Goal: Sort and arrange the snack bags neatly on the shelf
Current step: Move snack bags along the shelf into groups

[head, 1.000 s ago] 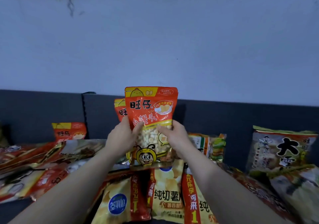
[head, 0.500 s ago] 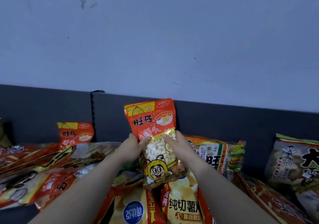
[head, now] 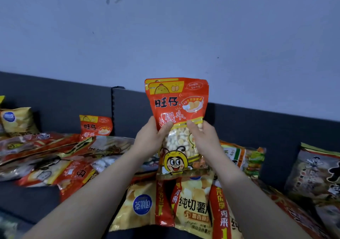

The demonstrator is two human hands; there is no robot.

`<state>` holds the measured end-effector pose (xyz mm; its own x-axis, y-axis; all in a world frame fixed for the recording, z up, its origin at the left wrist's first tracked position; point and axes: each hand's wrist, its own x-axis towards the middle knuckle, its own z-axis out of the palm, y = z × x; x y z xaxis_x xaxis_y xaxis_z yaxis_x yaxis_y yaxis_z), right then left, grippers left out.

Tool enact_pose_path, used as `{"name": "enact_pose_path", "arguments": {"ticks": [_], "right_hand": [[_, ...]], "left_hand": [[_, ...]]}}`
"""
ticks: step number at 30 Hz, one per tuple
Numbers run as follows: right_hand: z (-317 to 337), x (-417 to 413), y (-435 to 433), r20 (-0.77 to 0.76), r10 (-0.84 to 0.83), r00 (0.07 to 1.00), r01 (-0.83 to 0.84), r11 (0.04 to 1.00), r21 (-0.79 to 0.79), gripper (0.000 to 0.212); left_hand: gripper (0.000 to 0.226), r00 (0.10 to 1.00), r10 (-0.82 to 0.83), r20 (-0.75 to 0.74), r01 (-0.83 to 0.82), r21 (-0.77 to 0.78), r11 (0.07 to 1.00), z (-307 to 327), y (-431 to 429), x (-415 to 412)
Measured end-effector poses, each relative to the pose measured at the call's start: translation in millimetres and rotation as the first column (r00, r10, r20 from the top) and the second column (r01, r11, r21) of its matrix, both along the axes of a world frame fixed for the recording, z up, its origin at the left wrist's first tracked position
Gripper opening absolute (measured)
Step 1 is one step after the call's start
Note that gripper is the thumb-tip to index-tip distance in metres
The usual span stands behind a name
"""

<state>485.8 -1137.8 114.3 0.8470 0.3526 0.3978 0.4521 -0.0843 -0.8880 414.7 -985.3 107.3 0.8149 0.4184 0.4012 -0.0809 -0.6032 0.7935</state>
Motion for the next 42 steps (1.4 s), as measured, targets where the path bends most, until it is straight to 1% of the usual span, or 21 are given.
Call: {"name": "enact_pose_path", "arguments": {"ticks": [3,6,9,15,18,20,23,25,27,30,32,35,37,40,42], "right_hand": [[27.0,-15.4,-9.3,0.092,0.016,0.996,-0.014,1.000,-0.019,0.023],[42.1,-33.5,-7.8,0.127,0.086,0.988,-0.079,0.995,-0.061,0.025],[45.0,-56.3,5.9,0.113,0.192,0.975,-0.185,0.980,-0.075,0.024],[33.8,-115.2,60.5,0.069,0.399,0.914,-0.393,0.916,-0.084,0.022],[22.3,-145.1,96.1,0.040,0.477,0.878,-0.470,0.876,-0.110,0.026],[13.4,-165.9,119.9,0.007,0.517,0.856,-0.511,0.849,-0.136,0.031],[-2.9,-196.1,159.1,-0.044,0.573,0.819,-0.572,0.805,-0.158,0.037],[-13.4,-217.0,187.7,-0.075,0.606,0.792,-0.609,0.774,-0.172,0.032],[-24.7,-238.6,218.6,-0.120,0.630,0.767,-0.640,0.744,-0.192,0.029],[-38.4,-273.5,268.6,-0.166,0.633,0.756,-0.654,0.715,-0.247,0.033],[-45.6,-296.9,306.4,-0.194,0.648,0.737,-0.676,0.696,-0.243,0.033],[-53.2,-329.8,358.7,-0.205,0.670,0.713,-0.700,0.673,-0.238,0.030],[-58.0,-351.2,393.5,-0.221,0.666,0.712,-0.702,0.667,-0.251,0.029],[-64.3,-377.7,439.6,-0.273,0.658,0.702,-0.713,0.652,-0.260,0.033],[-66.8,-389.4,467.0,-0.294,0.659,0.692,-0.721,0.638,-0.269,0.031]], "left_hand": [[0.044,0.996,0.064,0.060,-0.067,0.044,0.997,24.0,-16.7,-26.6],[0.038,0.984,0.169,0.062,-0.174,0.076,0.982,34.5,-21.2,-55.8],[0.044,0.956,0.287,0.057,-0.292,0.106,0.951,35.6,-16.7,-92.3],[0.044,0.868,0.494,0.040,-0.496,0.102,0.862,21.9,13.5,-175.4],[0.048,0.822,0.569,0.013,-0.568,0.091,0.818,10.4,36.7,-214.6],[0.047,0.793,0.609,-0.010,-0.606,0.082,0.791,2.0,52.2,-239.4],[0.041,0.751,0.658,-0.047,-0.656,0.061,0.753,-13.7,79.0,-274.5],[0.041,0.726,0.683,-0.075,-0.682,0.046,0.730,-25.5,100.7,-297.3],[0.042,0.712,0.694,-0.104,-0.696,0.024,0.718,-39.9,129.2,-320.6],[0.048,0.703,0.696,-0.150,-0.707,-0.036,0.706,-58.1,177.6,-357.6],[0.051,0.699,0.695,-0.170,-0.712,-0.076,0.698,-66.6,211.2,-383.3],[0.050,0.678,0.705,-0.209,-0.730,-0.070,0.680,-72.3,257.1,-418.2],[0.046,0.663,0.713,-0.230,-0.740,-0.055,0.671,-73.6,290.9,-440.9],[0.039,0.655,0.715,-0.244,-0.742,-0.028,0.670,-74.1,334.2,-467.0],[0.039,0.651,0.716,-0.251,-0.744,-0.026,0.667,-76.7,360.1,-479.0]]}}
